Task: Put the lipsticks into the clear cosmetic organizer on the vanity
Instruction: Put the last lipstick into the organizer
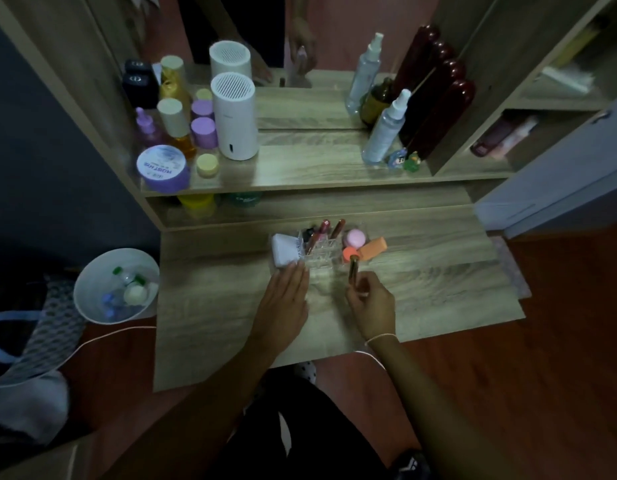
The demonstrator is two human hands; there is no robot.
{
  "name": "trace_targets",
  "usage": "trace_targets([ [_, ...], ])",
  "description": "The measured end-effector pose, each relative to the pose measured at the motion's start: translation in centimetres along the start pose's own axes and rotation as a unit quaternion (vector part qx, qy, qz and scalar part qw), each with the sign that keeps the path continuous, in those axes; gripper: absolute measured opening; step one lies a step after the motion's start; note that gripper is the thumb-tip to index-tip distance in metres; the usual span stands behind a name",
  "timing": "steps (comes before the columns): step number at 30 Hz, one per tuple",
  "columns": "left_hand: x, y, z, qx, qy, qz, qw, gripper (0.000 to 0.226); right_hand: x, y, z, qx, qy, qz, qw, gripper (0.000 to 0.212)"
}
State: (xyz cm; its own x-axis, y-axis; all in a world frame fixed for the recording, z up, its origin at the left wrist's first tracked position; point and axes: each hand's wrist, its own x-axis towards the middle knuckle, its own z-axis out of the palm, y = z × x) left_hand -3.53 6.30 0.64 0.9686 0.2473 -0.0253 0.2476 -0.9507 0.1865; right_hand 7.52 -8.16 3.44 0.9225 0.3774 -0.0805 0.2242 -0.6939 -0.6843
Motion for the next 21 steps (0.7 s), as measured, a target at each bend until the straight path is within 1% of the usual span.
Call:
trace_targets([
  [3, 0.9, 0.3, 0.4, 0.011, -0.008, -0.015, 1.0, 0.072, 1.9, -1.5, -0.1, 0.056, 0.015, -0.024, 0.998, 0.015],
  [5, 1.3, 0.3, 0.8, 0.016, -0.019, -0.022, 0.999, 0.073, 3.0, -2.4, 0.3, 0.065, 0.023, -0.044, 0.997, 0.018],
  [9, 1.2, -0.1, 1.3, 0.042, -0.039, -0.032, 0.998, 0.071, 4.8, -3.2, 1.3, 0.069, 0.023, -0.055, 0.996, 0.011],
  [12, 1.0, -0.3, 1.3, 0.05, -0.038, -0.036, 0.997, 0.069, 5.6, -3.3, 1.9, 0.072, 0.015, -0.062, 0.995, 0.011],
  [17, 1.0, -0.1, 1.3, 0.026, -0.018, -0.032, 0.999, 0.065, 6.7, -3.2, 2.9, 0.063, -0.006, -0.075, 0.995, 0.009],
  [21, 1.1, 0.1, 1.8, 0.008, -0.028, -0.049, 0.998, 0.066, 7.5, -2.9, 3.6, 0.033, -0.034, -0.079, 0.996, 0.013],
])
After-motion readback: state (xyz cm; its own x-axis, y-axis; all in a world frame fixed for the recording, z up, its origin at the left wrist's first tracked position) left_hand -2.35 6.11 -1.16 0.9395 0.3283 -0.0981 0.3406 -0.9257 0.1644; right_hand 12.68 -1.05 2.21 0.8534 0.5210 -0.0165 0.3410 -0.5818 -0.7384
